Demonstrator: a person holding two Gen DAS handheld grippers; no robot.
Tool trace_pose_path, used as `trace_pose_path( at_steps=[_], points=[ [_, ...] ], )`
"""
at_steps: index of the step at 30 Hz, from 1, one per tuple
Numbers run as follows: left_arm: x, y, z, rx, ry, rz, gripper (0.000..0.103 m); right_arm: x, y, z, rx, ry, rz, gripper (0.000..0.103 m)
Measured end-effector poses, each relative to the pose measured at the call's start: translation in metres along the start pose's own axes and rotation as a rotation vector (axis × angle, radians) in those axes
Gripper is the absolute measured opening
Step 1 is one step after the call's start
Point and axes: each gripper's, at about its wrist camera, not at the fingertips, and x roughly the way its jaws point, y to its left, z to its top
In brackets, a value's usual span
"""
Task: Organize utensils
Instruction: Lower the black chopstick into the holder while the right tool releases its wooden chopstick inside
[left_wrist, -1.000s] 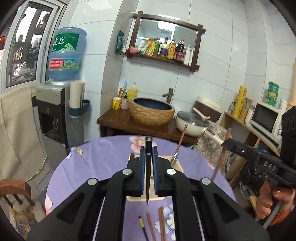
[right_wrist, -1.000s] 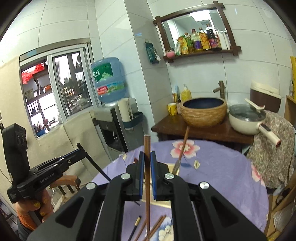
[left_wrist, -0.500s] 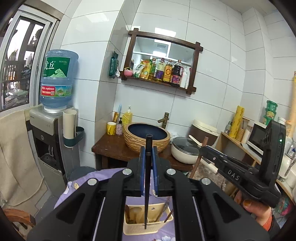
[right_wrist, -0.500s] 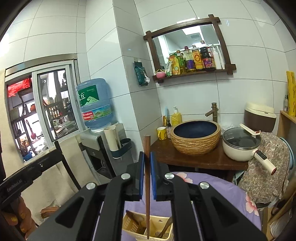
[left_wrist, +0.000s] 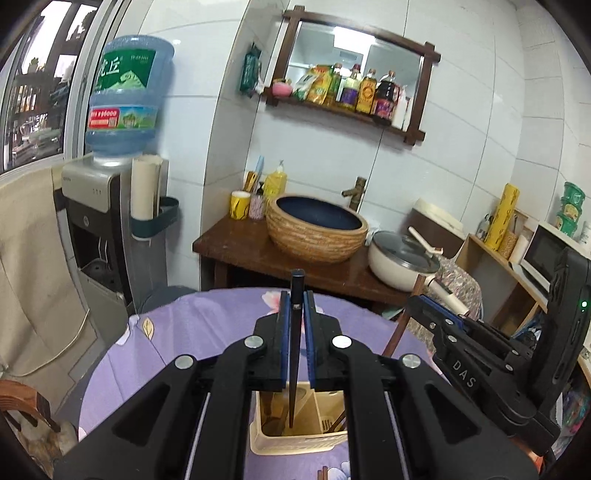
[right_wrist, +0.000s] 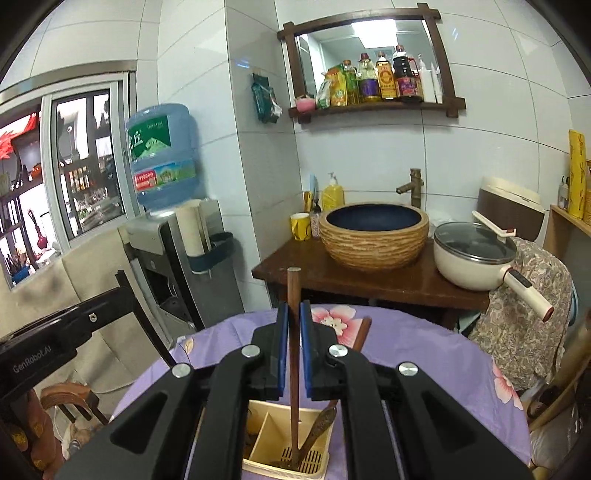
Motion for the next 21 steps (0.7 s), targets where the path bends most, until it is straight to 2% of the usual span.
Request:
trace_pose_path(
  at_steps=[3,13,16,18,19,20,21],
  points=[
    [0.013,0.004,-0.014,-0.005,0.024,0.008,0.007,0.007,0.001,-0.009,0.001,0.021,0.002,0.007],
    [0.049,0.012,-0.049,-0.019,0.112,0.030,0.008,0.009,-0.003,-0.016,-0.019,-0.009,-0.016,0.008],
    [0.053,0.013,-0.056,-0.024,0.122,0.021,0.007,0.009,-0.007,-0.017,-0.003,-0.010,-0.026,0.019],
    [0.051,0.011,-0.057,-0.014,0.117,0.017,0.008,0.008,-0.008,-0.017,-0.005,-0.015,-0.033,0.031],
    [0.050,0.011,-0.058,-0.009,0.114,0.018,0.008,0.006,-0.009,-0.018,-0.005,-0.019,-0.033,0.044],
    [0.049,0.010,-0.058,-0.007,0.114,0.017,0.008,0.004,-0.011,-0.018,-0.001,-0.029,-0.034,0.051],
    [0.047,0.010,-0.059,-0.008,0.114,0.014,0.011,0.001,-0.012,-0.018,0.002,-0.038,-0.033,0.052]
  ],
)
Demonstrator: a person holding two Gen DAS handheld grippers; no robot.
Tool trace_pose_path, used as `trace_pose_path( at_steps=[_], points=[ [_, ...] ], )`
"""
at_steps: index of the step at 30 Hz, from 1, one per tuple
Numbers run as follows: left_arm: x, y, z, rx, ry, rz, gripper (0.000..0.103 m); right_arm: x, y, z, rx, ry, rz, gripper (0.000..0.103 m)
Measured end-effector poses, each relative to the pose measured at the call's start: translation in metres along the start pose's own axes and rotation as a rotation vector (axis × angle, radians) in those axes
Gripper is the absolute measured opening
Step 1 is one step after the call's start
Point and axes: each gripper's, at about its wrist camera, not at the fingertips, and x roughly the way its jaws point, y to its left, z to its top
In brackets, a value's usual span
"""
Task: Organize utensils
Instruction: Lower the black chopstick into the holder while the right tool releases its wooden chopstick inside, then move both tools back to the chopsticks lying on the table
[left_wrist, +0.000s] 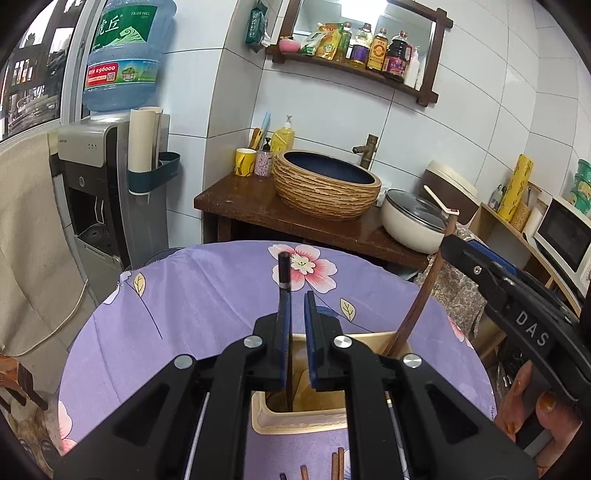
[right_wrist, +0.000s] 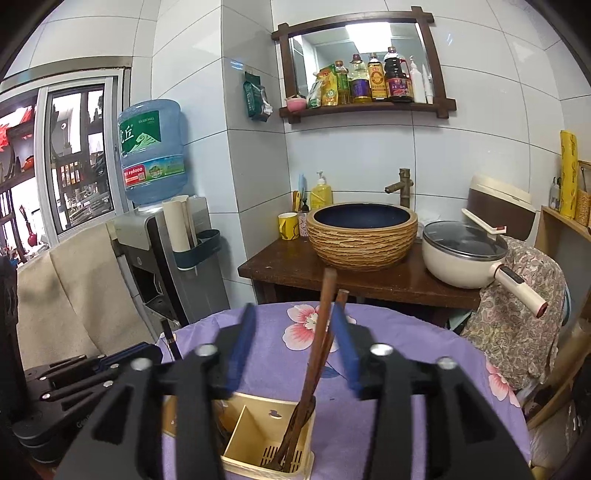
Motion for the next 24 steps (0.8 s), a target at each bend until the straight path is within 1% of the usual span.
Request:
trace_pose_path(
  at_steps=[2,3,4,5,7,8,10,12,14,16,18,20,24],
  points=[
    [-0.008,0.002,-0.002,-0.008,-0.010,-0.006,0.029,-0.007,-0.003,0.000,-0.004,-0.017,-0.007,0.055],
    [-0.014,0.004,-0.003,-0.019,-0.023,-0.010,0.055,-0.011,-0.005,0.000,-0.002,-0.026,-0.012,0.057],
    [-0.022,0.007,-0.006,-0.040,-0.042,-0.017,0.074,-0.017,-0.008,-0.002,0.009,-0.037,-0.014,0.062],
    [-0.031,0.010,-0.009,-0.056,-0.061,-0.029,0.078,-0.023,-0.011,-0.004,0.018,-0.043,-0.013,0.067],
    [-0.048,0.015,-0.017,-0.054,-0.082,-0.045,0.086,-0.033,-0.014,-0.012,0.028,-0.038,-0.021,0.072],
    [-0.054,0.016,-0.022,-0.046,-0.087,-0.030,0.088,-0.039,-0.015,-0.018,0.032,-0.031,-0.027,0.073],
    [-0.068,0.020,-0.038,-0.029,-0.104,0.026,0.098,-0.050,-0.016,-0.032,0.034,-0.012,-0.023,0.075],
    [-0.076,0.025,-0.054,-0.020,-0.100,0.067,0.098,-0.060,-0.013,-0.050,0.009,0.000,-0.043,0.077],
    [-0.078,0.032,-0.075,-0.019,-0.066,0.127,0.098,-0.065,-0.009,-0.070,-0.019,0.034,-0.051,0.078],
    [-0.075,0.037,-0.097,-0.002,-0.013,0.193,0.098,-0.064,-0.007,-0.088,-0.034,0.090,-0.047,0.078],
    [-0.070,0.037,-0.116,0.037,0.022,0.236,0.098,-0.058,-0.005,-0.111,-0.038,0.162,-0.044,0.078],
    [-0.065,0.035,-0.136,0.082,0.053,0.270,0.098,-0.050,-0.003,-0.131,-0.038,0.229,-0.049,0.078],
    [-0.049,0.031,-0.172,0.129,0.115,0.298,0.098,-0.030,0.003,-0.177,-0.040,0.377,-0.059,0.076]
  ],
)
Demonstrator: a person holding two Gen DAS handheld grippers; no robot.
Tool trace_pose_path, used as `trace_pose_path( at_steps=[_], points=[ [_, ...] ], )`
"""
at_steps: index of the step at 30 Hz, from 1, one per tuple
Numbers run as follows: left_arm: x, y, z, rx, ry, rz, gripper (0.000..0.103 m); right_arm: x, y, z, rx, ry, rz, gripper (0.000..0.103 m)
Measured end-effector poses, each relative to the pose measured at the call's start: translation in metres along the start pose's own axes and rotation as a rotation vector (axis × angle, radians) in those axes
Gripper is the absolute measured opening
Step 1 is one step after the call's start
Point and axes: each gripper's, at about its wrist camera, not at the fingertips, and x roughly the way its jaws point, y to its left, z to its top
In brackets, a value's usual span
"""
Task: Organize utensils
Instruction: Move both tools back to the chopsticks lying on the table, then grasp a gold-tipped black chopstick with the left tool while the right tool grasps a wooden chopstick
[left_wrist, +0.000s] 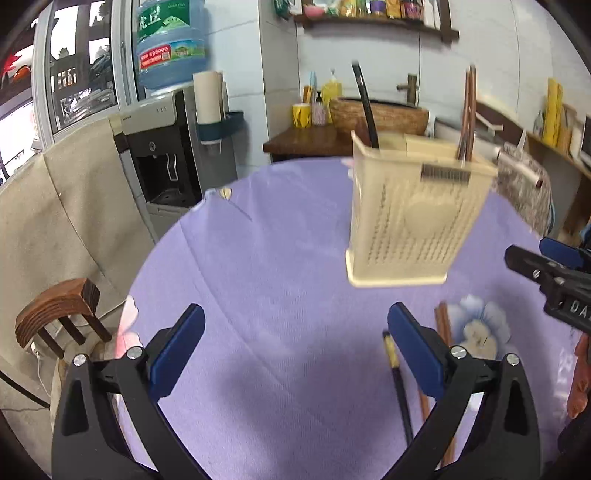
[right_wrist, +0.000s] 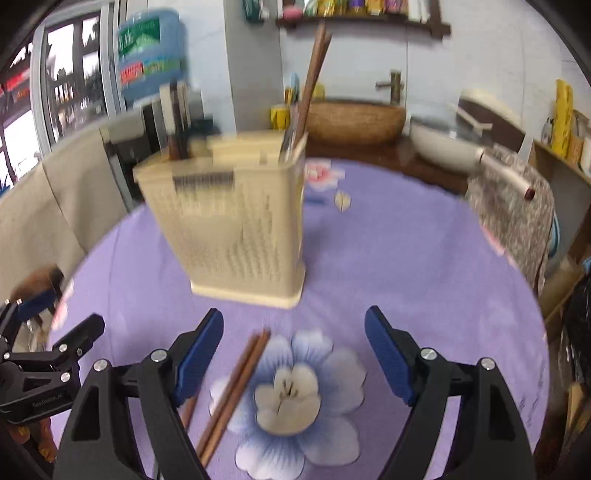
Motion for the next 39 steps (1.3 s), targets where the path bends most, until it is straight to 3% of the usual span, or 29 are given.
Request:
trace_pose_path(
  at_steps=[4,9,17,21,27,29,34,39],
  points=[
    [0.019,-0.011,-0.025,0.032,0.059,0.032,0.098,0.025,0.016,-0.028,-0.050,0.099,-0.045,0.071],
    [0.029,-0.017,-0.035,0.037,0.091,0.007,0.095,0.037,0.022,-0.042,-0.036,0.164,-0.049,0.068],
    [0.032,-0.020,-0.040,0.040,0.097,0.015,0.094,0.044,0.031,-0.042,-0.055,0.193,-0.067,0.066],
    [0.030,-0.017,-0.040,0.035,0.101,0.016,0.094,0.046,0.026,-0.036,-0.077,0.191,-0.156,0.064],
    [0.029,-0.018,-0.038,0.031,0.103,-0.003,0.093,0.042,0.013,-0.037,0.002,0.204,-0.081,0.059],
    [0.031,-0.024,-0.036,0.039,0.110,-0.020,0.088,0.047,0.015,-0.037,0.009,0.224,-0.061,0.052],
    [0.037,-0.040,-0.033,0.049,0.145,-0.082,0.066,0.055,0.025,-0.031,0.024,0.242,-0.041,0.045],
    [0.042,-0.048,-0.035,0.037,0.178,-0.130,0.054,0.062,0.026,-0.030,0.006,0.234,-0.051,0.025]
  ],
)
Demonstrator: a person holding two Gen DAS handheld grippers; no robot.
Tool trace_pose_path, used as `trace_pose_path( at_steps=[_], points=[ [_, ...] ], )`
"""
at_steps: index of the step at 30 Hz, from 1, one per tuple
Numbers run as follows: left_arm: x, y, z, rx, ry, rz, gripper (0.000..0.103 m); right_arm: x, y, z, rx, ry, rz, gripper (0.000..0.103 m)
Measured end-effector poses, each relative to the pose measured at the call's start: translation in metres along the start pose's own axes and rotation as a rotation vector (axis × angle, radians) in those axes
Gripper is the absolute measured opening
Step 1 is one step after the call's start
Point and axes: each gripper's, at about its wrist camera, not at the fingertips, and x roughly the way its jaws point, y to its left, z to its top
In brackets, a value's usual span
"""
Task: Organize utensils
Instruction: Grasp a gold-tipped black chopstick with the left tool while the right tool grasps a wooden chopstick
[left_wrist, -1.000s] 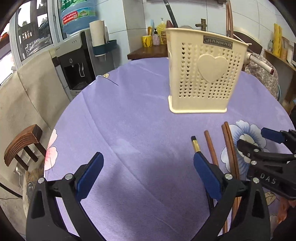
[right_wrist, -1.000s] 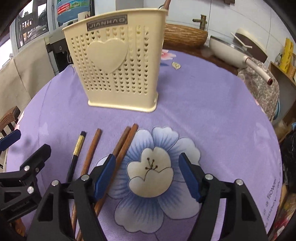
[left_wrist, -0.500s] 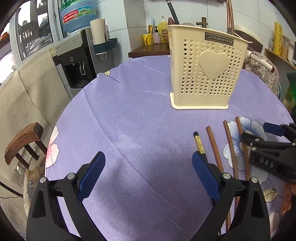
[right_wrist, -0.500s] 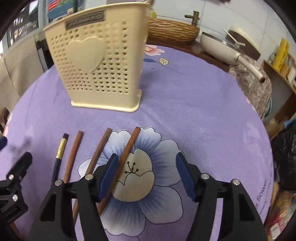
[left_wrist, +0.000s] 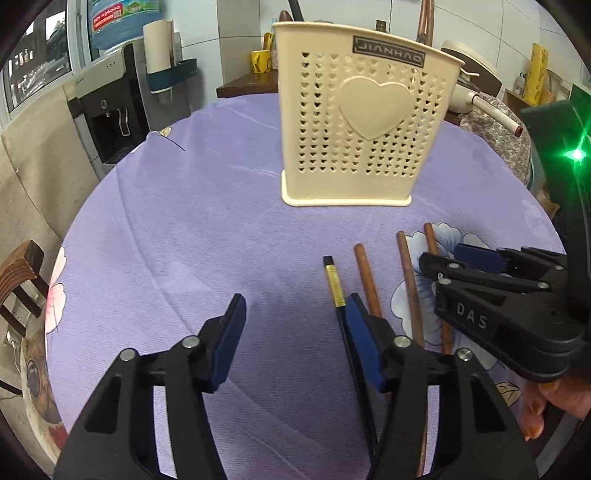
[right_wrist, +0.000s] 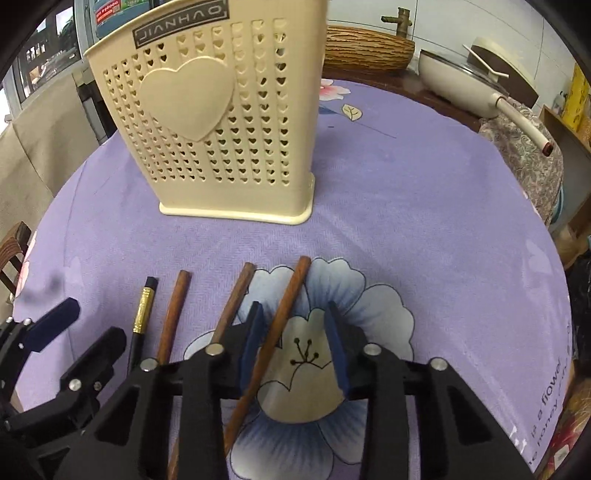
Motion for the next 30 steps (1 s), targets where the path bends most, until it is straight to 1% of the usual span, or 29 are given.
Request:
trace_pose_path(
  at_steps=[1,2,3,6,9,12,15,18,21,26,30],
  points=[
    [0.001,-0.001,0.000,0.002,0.006,-0.005,0.052,0.000,-0.003,0.001,-0.003,0.000,-0.001,0.022],
    [0.003,-0.002,-0.001,0.003,0.014,-0.011,0.051,0.000,-0.006,0.001,-0.001,0.000,0.002,0.017],
    [0.004,-0.003,-0.001,0.002,0.018,-0.016,0.051,0.000,-0.011,0.002,0.008,0.005,0.016,0.014],
    [0.006,-0.004,0.000,-0.010,0.030,-0.041,0.050,0.002,-0.021,0.005,0.023,0.011,0.032,0.014],
    [0.009,-0.007,0.002,-0.010,0.044,-0.060,0.050,0.002,-0.022,0.007,0.021,0.014,0.047,0.014],
    [0.015,-0.010,0.003,0.006,0.055,-0.028,0.041,0.003,-0.021,0.007,0.015,0.016,0.058,0.014],
    [0.020,-0.011,0.003,0.012,0.063,-0.014,0.037,0.003,-0.021,0.008,0.017,0.019,0.061,0.014],
    [0.024,-0.014,0.006,0.019,0.066,-0.005,0.036,0.007,-0.026,0.012,0.020,0.018,0.056,0.014],
    [0.027,-0.016,0.010,0.013,0.069,-0.004,0.035,0.007,-0.022,0.011,0.024,0.018,0.039,0.014],
    [0.029,-0.015,0.012,0.006,0.061,0.010,0.025,0.008,-0.016,0.012,0.028,0.001,0.014,0.012],
    [0.029,-0.016,0.013,0.014,0.056,0.006,0.014,0.010,-0.011,0.014,0.035,-0.008,0.021,0.010]
  ],
)
